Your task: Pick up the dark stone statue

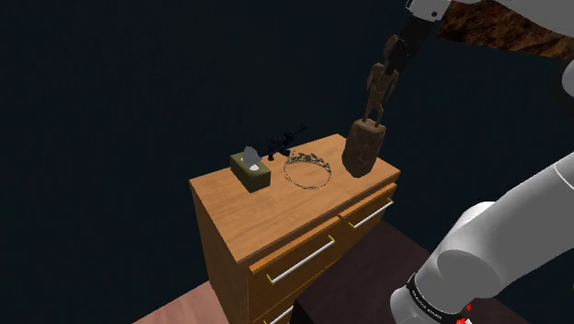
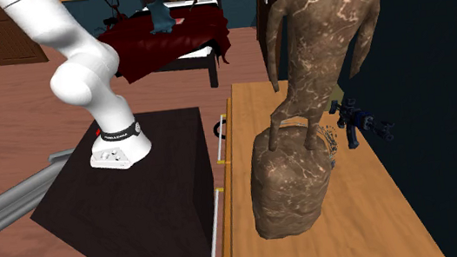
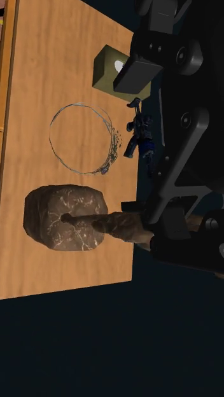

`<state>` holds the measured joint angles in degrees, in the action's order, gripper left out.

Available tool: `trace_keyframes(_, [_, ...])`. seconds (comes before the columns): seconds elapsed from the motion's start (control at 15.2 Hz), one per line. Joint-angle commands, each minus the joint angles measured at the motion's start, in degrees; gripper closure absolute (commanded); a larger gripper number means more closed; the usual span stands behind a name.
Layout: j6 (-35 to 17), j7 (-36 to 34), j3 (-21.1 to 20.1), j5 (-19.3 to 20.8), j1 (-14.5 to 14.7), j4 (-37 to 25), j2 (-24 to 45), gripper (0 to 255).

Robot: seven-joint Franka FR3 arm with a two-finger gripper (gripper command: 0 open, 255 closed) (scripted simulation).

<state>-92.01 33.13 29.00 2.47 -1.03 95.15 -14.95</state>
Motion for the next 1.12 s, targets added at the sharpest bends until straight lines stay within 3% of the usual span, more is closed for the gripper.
trace_keyframes(0.0, [1.5,3.8,3.3,-3.0,-0.3,-5.9,5.0,0])
trace_keyframes(0.26, [6.3,12.0,9.8,-12.0,-3.4,-19.6,16.9,0])
trace_keyframes(0.33, [6.7,12.4,9.8,-12.6,-3.9,-20.4,17.6,0])
trace_keyframes(0.79, [-0.6,11.5,8.5,-9.7,-2.7,-10.1,13.5,0])
trace_keyframes(0.92, [-0.6,11.5,8.5,-9.7,-2.7,-10.1,13.5,0])
trace_keyframes(0.99, [-0.6,11.5,8.5,-9.7,-2.7,-10.1,13.5,255])
trace_keyframes(1.06, [-0.6,11.5,8.5,-9.7,-2.8,-10.2,13.5,255])
